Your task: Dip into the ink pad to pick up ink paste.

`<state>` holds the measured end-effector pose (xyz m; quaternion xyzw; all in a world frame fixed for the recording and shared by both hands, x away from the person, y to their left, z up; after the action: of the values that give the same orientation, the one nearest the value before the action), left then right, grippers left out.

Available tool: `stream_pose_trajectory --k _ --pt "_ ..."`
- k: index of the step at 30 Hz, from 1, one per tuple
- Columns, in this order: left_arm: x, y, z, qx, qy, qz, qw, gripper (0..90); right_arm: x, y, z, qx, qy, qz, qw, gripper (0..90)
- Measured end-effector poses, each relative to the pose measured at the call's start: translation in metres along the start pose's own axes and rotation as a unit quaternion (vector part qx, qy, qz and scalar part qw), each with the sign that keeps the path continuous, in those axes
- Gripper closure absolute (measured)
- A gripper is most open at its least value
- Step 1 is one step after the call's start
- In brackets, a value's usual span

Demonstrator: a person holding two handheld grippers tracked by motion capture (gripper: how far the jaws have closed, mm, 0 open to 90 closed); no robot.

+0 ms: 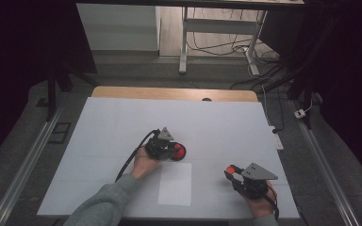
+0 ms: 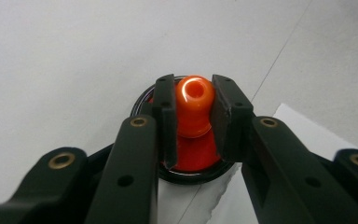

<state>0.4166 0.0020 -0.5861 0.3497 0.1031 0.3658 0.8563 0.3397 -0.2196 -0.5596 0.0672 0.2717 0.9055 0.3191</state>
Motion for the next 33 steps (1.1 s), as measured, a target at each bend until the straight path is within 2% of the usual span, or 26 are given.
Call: stream_pose_trajectory --k 8,13,17,22,26,30,31,33 --pt "-0.002 0.0 -0.001 -0.007 -0.016 0.02 0.9996 72.6 0.001 0.001 0.001 -0.003 0.0 0.001 1.0 64.5" --pt "-0.003 0.0 -0.002 -0.011 -0.019 0.027 0.9994 72.7 0.001 0.001 0.001 -0.003 -0.001 0.0 1.0 64.4" --pt "-0.002 0.0 -0.003 -0.023 -0.01 0.024 0.9994 72.7 0.002 0.001 0.001 -0.004 -0.001 0.0 1.0 64.4" --pt "-0.002 0.0 -0.003 -0.027 -0.011 0.021 0.9993 72.7 0.003 0.001 0.002 -0.004 0.0 0.0 1.0 64.4" --pt "-0.002 0.0 -0.002 -0.026 -0.015 0.024 0.9993 72.5 0.002 0.001 0.001 -0.001 -0.001 0.0 1.0 64.4" --pt "-0.003 0.001 -0.001 -0.025 -0.033 0.029 0.9987 72.3 0.002 0.0 0.001 -0.002 0.001 0.003 1.0 64.4" --pt "-0.003 0.002 0.001 -0.028 -0.036 0.031 0.9985 72.3 0.003 -0.001 0.002 -0.004 0.001 0.004 1.0 64.4" --pt "-0.003 0.008 0.008 -0.044 -0.027 0.023 0.9984 72.3 0.003 -0.001 0.002 -0.005 0.0 0.005 1.0 64.5"
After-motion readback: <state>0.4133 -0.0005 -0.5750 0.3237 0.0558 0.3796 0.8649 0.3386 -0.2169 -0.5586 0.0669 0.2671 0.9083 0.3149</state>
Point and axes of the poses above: each handheld gripper's, and its own axes: y roughly backward along the jaws, z roughly out of its top, x roughly to its left, the point moved 10 cm from there along -y, roughly forward along the jaws, and after that the axes turned 10 degrees about z, right-handed, at the moved point
